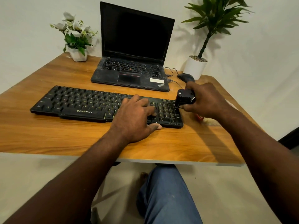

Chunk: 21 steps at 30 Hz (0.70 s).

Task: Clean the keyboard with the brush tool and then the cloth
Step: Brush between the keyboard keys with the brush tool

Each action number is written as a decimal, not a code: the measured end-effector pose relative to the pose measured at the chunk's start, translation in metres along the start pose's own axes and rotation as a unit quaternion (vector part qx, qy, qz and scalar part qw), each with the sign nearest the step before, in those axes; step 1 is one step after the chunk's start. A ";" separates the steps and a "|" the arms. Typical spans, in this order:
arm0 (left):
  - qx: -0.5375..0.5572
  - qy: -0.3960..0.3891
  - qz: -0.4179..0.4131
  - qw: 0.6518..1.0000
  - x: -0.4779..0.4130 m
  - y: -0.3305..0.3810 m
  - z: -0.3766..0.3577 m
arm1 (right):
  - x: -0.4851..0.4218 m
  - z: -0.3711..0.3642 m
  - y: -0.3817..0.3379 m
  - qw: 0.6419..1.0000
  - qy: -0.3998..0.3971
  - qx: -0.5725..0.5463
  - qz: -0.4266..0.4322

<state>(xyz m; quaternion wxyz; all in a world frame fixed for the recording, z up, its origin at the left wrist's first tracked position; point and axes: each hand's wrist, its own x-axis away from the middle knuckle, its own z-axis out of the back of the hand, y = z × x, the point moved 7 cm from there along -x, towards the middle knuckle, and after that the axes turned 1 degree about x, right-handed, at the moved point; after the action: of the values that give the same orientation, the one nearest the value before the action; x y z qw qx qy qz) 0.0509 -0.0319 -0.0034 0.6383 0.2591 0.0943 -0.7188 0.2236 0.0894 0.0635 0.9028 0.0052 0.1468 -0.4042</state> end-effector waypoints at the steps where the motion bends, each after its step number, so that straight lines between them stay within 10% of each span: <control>1: 0.000 0.001 -0.001 1.000 0.000 0.000 0.000 | -0.001 0.003 -0.001 1.000 0.017 -0.012 0.000; 6: -0.005 0.007 0.000 1.000 0.000 -0.001 -0.001 | -0.016 -0.008 -0.040 0.985 0.040 -0.167 0.007; 21: -0.007 0.009 -0.008 1.000 0.000 0.000 0.000 | -0.008 -0.012 -0.049 0.987 0.063 -0.150 0.010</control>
<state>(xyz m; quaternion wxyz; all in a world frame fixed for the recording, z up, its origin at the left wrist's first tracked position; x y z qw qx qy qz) 0.0510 -0.0316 -0.0031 0.6330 0.2605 0.1072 -0.7210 0.1796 0.0639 0.0600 0.8862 -0.1030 0.2626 -0.3674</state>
